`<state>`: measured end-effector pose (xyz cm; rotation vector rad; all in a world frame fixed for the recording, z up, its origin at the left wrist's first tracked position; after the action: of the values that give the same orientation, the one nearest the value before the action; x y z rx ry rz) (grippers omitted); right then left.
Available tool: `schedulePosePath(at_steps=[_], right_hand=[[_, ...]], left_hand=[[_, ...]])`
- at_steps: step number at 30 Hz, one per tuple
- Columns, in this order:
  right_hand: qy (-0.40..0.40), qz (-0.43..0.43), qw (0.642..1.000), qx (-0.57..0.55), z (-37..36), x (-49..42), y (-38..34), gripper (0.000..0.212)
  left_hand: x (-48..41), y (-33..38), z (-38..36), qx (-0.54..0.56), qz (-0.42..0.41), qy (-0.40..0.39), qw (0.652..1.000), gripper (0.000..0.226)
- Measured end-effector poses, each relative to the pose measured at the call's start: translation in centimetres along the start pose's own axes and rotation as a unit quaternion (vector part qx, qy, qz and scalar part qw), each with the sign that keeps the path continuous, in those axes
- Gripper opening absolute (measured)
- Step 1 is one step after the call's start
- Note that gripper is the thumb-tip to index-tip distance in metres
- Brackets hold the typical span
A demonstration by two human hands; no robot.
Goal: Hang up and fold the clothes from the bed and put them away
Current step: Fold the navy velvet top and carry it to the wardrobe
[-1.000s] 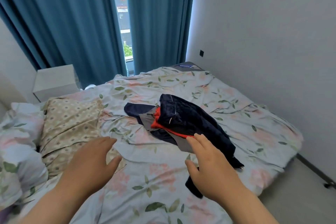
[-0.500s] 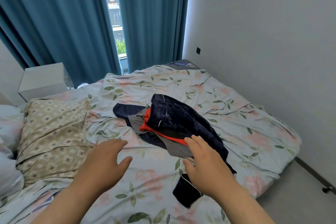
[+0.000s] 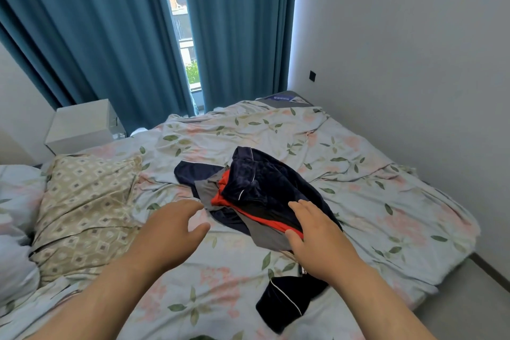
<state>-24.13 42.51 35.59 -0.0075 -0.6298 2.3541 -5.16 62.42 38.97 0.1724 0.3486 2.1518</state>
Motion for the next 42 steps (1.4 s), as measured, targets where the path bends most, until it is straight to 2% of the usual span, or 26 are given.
schedulePosePath(at_steps=[8,13,20,24,27,29,31,33,36,38,42], right_hand=[[-0.031,-0.023,0.999,-0.016,-2.8,-4.5,2.0,0.057],[-0.027,-0.072,0.997,-0.015,-6.2,-9.6,6.7,0.059],[-0.030,-0.150,0.988,-0.004,-17.3,-20.2,15.6,0.059],[-0.024,-0.181,0.983,0.032,-24.5,-27.1,20.7,0.061],[0.014,-0.275,0.951,0.138,-27.7,-29.8,25.6,0.068],[0.003,-0.350,0.926,0.141,-29.8,-29.5,29.0,0.072],[0.000,-0.377,0.922,0.086,-31.5,-29.2,31.3,0.069],[0.034,-0.371,0.926,0.060,-32.2,-29.3,32.5,0.064],[0.087,-0.356,0.930,0.025,-32.6,-29.7,32.9,0.043],[0.121,-0.359,0.925,-0.011,-32.4,-29.3,32.8,0.028],[0.225,-0.339,0.911,-0.069,-31.0,-27.3,31.0,0.004]], left_hand=[[-5.9,-0.7,-4.7,-0.003,-0.020,-0.051,0.999,0.047],[-13.2,-1.7,-10.5,-0.030,-0.069,-0.076,0.994,0.042],[-26.5,-5.6,-26.9,0.020,-0.151,-0.133,0.979,0.052],[-32.4,-8.5,-37.6,-0.017,-0.218,-0.136,0.966,0.066],[-35.1,-12.0,-43.8,-0.048,-0.206,-0.156,0.965,0.079],[-35.5,-14.1,-46.7,-0.067,-0.194,-0.174,0.963,0.081],[-35.4,-15.4,-48.1,-0.077,-0.206,-0.138,0.966,0.072],[-35.7,-15.3,-48.4,-0.084,-0.224,-0.068,0.969,0.058],[-36.5,-15.0,-48.0,-0.062,-0.197,0.022,0.978,0.031],[-37.0,-14.8,-48.0,-0.040,-0.158,0.024,0.986,0.020],[-37.2,-15.0,-47.3,0.010,-0.148,0.035,0.988,0.022]])
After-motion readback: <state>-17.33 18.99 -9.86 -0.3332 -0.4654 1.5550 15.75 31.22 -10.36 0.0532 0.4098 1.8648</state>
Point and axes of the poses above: each hand's wrist, its own x-axis away from the middle knuckle, its own z-axis out of the back of the hand, y = z × x, the point moved 7 cm from there along -x, towards the middle knuckle, and after that the axes turned 9 degrees about -z, right-handed, at the moved point
